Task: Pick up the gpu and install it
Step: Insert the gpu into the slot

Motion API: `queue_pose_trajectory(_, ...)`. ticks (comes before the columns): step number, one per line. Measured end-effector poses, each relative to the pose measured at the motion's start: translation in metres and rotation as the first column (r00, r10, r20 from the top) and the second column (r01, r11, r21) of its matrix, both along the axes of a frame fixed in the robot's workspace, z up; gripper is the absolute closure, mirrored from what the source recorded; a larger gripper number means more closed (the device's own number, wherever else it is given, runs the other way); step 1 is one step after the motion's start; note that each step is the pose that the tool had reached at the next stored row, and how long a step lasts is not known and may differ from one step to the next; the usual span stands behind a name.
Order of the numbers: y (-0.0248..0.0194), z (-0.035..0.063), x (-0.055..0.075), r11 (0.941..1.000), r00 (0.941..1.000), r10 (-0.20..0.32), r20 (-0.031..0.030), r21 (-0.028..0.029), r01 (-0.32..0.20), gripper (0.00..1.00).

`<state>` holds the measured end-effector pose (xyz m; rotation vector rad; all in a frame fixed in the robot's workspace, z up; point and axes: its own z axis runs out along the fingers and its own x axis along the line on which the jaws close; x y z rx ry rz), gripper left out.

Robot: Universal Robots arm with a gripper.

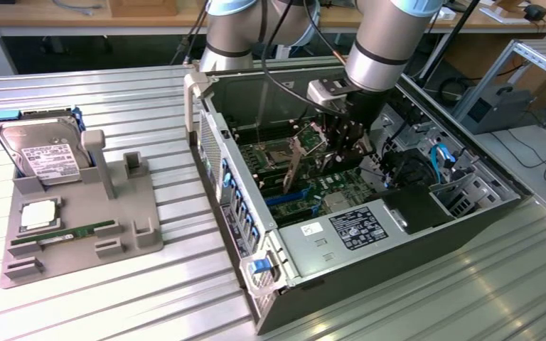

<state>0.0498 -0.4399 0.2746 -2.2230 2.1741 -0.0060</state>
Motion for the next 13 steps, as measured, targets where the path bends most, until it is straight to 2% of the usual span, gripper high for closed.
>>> queue_pose_trajectory(8, -0.0001, -0.001, -0.002, 1.0, 1.0, 0.0, 0.0001, 0.0002, 0.0, 0.73)
queue_pose_trajectory(13, -0.0016, -0.0023, -0.018, 1.0, 1.0, 0.0, 0.0003, 0.0003, 0.0, 0.73)
